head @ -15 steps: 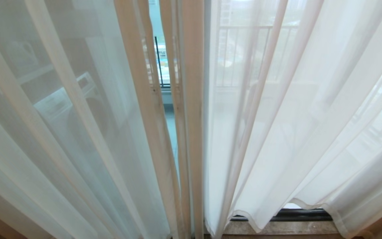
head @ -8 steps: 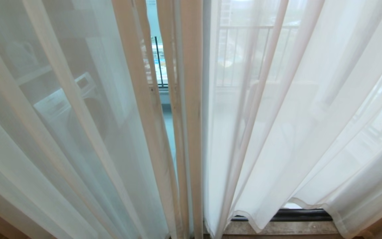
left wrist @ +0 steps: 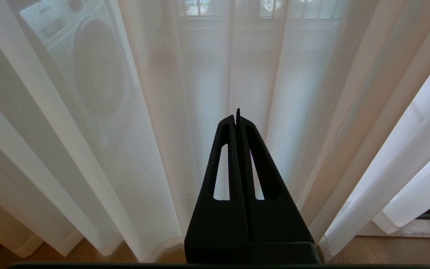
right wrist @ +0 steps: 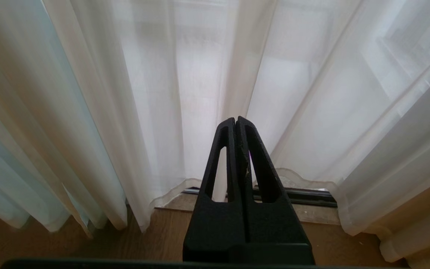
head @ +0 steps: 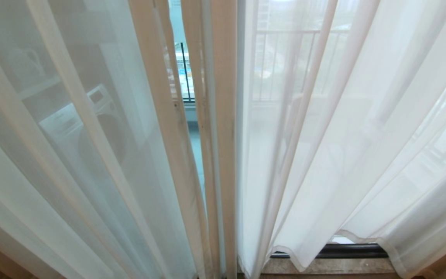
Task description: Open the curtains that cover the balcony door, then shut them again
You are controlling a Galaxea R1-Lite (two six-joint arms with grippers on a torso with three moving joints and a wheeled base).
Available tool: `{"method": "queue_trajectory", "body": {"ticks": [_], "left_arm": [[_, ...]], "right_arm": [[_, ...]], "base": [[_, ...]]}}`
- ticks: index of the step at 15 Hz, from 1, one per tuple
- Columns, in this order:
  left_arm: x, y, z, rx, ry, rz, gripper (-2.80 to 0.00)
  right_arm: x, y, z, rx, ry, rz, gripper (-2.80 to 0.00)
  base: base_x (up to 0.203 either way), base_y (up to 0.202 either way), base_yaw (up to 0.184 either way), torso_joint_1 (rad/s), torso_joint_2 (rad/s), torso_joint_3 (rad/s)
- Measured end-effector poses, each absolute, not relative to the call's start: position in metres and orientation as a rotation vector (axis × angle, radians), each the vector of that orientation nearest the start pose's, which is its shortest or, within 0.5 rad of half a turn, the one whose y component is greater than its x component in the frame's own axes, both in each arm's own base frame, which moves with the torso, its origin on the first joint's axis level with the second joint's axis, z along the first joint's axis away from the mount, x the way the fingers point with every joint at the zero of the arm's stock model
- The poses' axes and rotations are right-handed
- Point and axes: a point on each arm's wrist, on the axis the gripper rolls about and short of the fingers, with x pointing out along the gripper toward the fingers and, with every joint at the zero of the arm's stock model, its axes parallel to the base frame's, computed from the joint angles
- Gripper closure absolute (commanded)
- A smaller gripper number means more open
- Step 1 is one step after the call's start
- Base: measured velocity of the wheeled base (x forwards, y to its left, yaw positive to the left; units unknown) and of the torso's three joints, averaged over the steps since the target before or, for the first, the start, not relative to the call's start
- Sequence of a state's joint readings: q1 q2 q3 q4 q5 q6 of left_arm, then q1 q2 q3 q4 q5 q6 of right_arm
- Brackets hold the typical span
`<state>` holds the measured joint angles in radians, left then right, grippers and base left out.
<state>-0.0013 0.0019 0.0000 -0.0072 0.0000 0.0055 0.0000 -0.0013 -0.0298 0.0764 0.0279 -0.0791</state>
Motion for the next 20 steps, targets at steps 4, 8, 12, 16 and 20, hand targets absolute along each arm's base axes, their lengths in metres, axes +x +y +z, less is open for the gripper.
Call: {"method": "queue_trajectory", "body": {"ticks": [4,8,12,16,20], "left_arm": [[-0.0227,0.0000,0.0763,0.006,-0.005,-0.002,0.00],[-0.0227,0.0001,0.0763,0.005,-0.005,-0.001,0.00],[-0.0227,0.0001,0.0763,0.004,-0.005,0.000,0.00],[-0.0227,0.0000,0.0763,0.004,-0.005,0.000,0.00],[-0.0227,0.0001,0.0763,0.004,-0.005,-0.001,0.00]], "right_arm": [[-0.0253,0.0006,0.0759,-0.078,0.044,0.029,0.00],[-0.0253,0.0006,0.0760,-0.080,0.043,0.029,0.00],[-0.0253,0.0006,0.0759,-0.079,0.043,0.029,0.00],[-0.0253,0.0006,0.0758,-0.080,0.044,0.029,0.00],[-0.0254,0.0006,0.0760,-0.078,0.044,0.029,0.00]], "base": [[0.000,0.000,0.000,0.000,0.00,0.000],[0.000,0.000,0.000,0.000,0.00,0.000],[0.000,0.000,0.000,0.000,0.00,0.000],[0.000,0.000,0.000,0.000,0.00,0.000],[0.000,0.000,0.000,0.000,0.00,0.000]]}}
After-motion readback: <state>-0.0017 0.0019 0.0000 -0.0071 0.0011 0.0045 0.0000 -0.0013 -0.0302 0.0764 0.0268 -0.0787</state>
